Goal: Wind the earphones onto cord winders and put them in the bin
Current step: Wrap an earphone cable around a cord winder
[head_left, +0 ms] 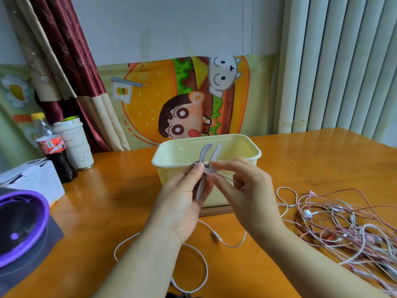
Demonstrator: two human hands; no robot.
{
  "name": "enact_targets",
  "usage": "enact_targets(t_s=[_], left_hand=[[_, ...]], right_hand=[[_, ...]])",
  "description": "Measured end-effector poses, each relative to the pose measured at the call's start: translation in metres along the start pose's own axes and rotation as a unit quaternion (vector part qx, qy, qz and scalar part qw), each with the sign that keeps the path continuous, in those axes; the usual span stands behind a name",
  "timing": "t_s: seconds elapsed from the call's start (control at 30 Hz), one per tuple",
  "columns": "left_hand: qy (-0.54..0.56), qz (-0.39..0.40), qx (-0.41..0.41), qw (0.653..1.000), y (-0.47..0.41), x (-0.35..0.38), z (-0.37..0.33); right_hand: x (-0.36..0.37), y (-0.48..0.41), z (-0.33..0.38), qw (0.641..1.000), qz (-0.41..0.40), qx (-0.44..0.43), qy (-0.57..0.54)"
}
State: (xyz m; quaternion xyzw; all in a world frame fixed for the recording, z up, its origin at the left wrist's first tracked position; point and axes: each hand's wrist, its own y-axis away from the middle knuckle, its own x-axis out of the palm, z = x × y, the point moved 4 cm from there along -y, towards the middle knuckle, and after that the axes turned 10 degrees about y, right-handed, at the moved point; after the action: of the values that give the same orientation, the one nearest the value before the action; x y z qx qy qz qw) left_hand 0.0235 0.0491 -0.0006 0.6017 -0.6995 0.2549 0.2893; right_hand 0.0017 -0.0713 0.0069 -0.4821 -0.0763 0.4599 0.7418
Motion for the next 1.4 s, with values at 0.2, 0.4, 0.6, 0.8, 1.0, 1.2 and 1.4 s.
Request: enact_targets(t_s=[0.2,0.4,0.6,0.8,1.0,1.2,1.4], left_hand=[[-0.012,-0.047,-0.009,0.999,0.004,-0.001,0.011],[-0.080,-0.018,-0.032,0.996,-0.002,-0.005,0.000],[-0.115,0.063,-0.047,0.990,-0.006,-0.005,-0.015],[-0.159,0.097,-0.050,0.981,-0.005,-0.004,-0.021],[-0.190,0.123,-0.044,0.973,0.000,-0.001,-0.027],[-0.180,0.107,-0.034,0.977,0.000,0.001,-0.026],[-0.174,0.105,-0.026,0.979,0.001,0.003,-0.026]], right_hand=[[-0.005,-0.004,-0.003,0.997,0.011,-0.065,0.029],[-0.016,-0.016,-0.001,0.995,0.052,-0.083,0.033],[-0.024,-0.024,0.004,0.989,0.128,-0.076,-0.004],[-0.026,-0.028,0.003,0.984,0.167,-0.050,-0.029],[-0.029,-0.029,0.007,0.982,0.177,-0.052,-0.043],[-0.032,-0.028,0.010,0.981,0.174,-0.088,-0.015],[-0.032,-0.029,0.012,0.978,0.134,-0.152,0.042]])
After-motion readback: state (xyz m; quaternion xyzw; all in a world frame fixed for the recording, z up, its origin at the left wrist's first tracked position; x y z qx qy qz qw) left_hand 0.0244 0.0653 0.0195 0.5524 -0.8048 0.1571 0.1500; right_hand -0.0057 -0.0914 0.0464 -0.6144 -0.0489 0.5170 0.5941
